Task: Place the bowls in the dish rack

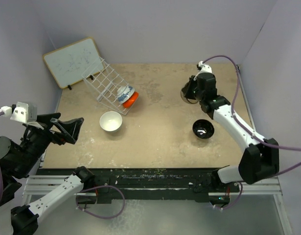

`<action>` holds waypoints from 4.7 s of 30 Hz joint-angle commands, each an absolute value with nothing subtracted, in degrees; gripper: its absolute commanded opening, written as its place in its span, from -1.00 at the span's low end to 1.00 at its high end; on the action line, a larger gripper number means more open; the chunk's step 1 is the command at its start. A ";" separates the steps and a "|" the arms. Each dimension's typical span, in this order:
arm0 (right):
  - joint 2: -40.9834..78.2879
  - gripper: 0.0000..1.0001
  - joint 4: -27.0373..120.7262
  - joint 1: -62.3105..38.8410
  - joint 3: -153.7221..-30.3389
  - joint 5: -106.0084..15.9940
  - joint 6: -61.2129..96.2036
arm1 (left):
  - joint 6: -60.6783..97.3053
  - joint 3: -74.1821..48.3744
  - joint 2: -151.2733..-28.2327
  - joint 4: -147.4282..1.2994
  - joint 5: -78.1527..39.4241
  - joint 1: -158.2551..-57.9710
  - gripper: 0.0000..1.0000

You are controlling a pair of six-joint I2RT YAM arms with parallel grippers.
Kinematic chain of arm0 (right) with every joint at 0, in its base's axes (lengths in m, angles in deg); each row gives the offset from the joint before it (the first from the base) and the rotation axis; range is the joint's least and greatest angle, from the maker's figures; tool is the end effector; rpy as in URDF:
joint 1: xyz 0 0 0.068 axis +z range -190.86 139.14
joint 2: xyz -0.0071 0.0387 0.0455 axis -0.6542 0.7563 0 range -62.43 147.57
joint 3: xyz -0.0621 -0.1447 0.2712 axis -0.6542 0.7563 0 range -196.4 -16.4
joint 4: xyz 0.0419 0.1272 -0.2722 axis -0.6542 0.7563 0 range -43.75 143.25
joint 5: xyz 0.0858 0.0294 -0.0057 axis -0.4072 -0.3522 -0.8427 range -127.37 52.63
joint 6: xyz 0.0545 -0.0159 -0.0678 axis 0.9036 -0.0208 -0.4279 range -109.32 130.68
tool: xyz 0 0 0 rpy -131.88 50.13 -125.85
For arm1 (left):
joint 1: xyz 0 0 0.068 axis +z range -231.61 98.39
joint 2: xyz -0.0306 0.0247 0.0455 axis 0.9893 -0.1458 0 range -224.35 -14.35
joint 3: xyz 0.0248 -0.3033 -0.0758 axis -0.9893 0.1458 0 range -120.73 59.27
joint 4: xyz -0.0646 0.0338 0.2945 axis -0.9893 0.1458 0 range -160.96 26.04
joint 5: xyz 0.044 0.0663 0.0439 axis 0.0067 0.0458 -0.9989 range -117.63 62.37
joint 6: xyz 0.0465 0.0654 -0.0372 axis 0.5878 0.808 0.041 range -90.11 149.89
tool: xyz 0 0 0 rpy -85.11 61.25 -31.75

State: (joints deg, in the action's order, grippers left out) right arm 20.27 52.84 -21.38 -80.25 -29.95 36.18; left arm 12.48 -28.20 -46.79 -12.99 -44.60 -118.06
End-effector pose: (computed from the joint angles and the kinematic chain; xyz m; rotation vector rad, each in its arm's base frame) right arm 0.3912 0.1276 0.3150 0.1893 2.0213 0.3688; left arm 0.0357 0.0023 0.5415 0.0416 1.6411 -0.4830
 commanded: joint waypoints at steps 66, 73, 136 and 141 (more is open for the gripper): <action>77.06 -1.00 -64.58 4.89 -104.81 -21.86 99.60 | 15.49 -40.76 -49.59 -7.77 -45.47 -118.22 0.98; 77.70 -1.00 -64.58 4.85 -103.68 -20.95 100.85 | 15.40 -40.26 -49.73 -7.92 -45.47 -118.23 0.98; 71.73 -0.21 -64.56 6.96 -83.65 -12.28 104.39 | 14.19 -38.84 -48.66 -9.62 -45.91 -118.37 0.98; 69.28 -0.19 -64.58 7.00 -79.74 -12.89 103.96 | 13.86 -37.81 -47.96 -10.02 -46.24 -118.40 0.98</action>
State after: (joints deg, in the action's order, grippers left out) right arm 73.77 -46.48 6.71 -81.80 -14.30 104.79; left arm 14.45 -38.56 -48.91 -7.19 -45.38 -118.13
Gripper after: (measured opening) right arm 0.401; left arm 0.991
